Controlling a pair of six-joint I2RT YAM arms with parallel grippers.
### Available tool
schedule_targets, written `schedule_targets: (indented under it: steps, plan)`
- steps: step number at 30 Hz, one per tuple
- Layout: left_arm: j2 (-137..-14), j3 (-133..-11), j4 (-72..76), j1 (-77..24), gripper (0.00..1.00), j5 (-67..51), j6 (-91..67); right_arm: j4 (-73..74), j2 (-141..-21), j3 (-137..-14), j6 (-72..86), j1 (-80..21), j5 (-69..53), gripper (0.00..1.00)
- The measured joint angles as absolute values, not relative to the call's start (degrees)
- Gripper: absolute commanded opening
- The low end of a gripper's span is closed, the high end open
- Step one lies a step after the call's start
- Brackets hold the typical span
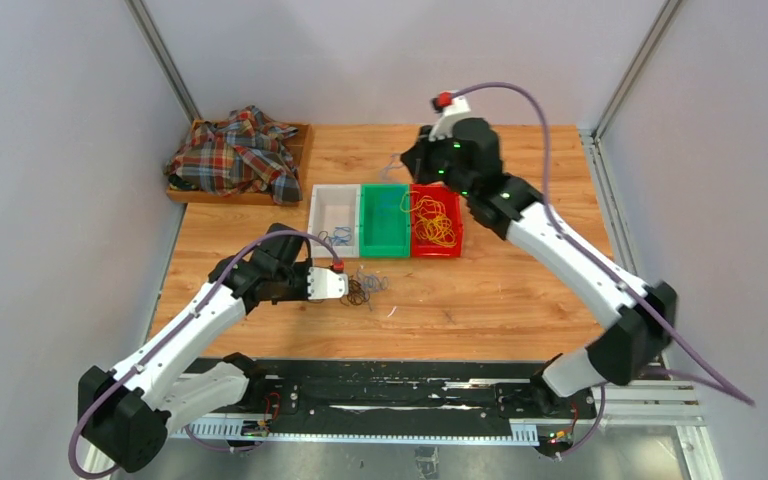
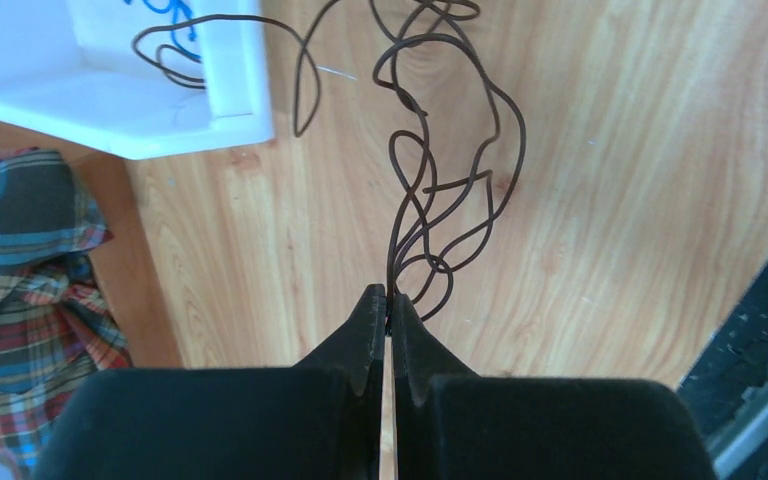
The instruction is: Untangle the cables
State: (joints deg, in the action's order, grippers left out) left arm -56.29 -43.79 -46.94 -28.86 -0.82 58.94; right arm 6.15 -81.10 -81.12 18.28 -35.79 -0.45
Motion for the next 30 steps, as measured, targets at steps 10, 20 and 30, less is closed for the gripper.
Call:
schedule_targets:
  steps: [10, 20, 30]
  plan:
    - [-53.28, -43.81, -52.88, -28.86, 0.01, -2.02, 59.59, 3.55, -105.03, -94.3, 15.25, -42.33, -1.13, 0.01]
    - [-52.75, -43.81, -54.22, -28.86, 0.0, -2.48, 60.03, 4.51, -116.81, -103.57, 14.0, -44.93, -1.96, 0.01]
    - [-46.15, -49.58, -67.11, -28.86, 0.0, -4.67, 62.33, 5.93, -122.65, -105.47, 11.4, -46.78, -0.67, 0.01]
